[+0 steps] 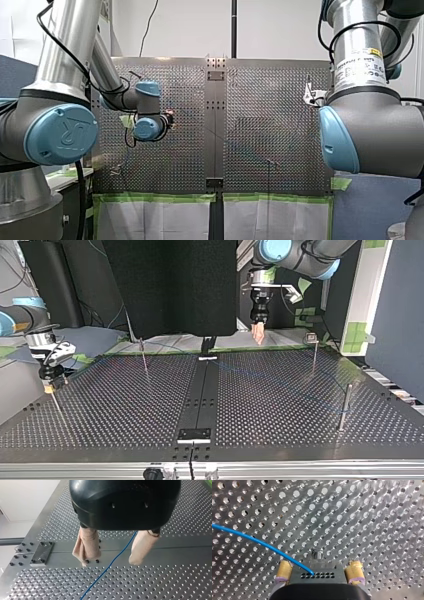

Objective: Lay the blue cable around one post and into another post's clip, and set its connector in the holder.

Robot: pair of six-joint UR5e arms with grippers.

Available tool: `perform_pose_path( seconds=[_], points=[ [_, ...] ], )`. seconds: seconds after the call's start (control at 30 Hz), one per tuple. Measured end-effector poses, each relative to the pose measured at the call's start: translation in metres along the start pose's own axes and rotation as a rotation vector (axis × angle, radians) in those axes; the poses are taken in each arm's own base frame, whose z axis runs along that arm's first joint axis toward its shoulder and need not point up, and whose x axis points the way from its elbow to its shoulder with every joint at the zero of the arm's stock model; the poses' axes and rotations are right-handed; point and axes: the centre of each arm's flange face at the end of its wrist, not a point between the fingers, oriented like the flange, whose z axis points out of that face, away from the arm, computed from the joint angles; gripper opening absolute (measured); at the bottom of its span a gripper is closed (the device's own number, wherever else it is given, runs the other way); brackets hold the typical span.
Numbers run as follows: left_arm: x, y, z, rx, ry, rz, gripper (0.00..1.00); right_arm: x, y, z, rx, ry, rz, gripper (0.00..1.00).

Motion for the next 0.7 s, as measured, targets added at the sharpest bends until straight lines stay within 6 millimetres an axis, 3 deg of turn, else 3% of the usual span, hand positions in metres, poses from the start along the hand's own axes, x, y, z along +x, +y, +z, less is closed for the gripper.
perform_pose_path(
  seconds=[0.7],
  points=[
    [0.0002, 0.0061, 0.0038, -0.007, 0.000, -0.004, 0.87, -0.0014, -0.0025, -0.0002, 0.004, -0.007, 0.002, 1.00]
  ],
)
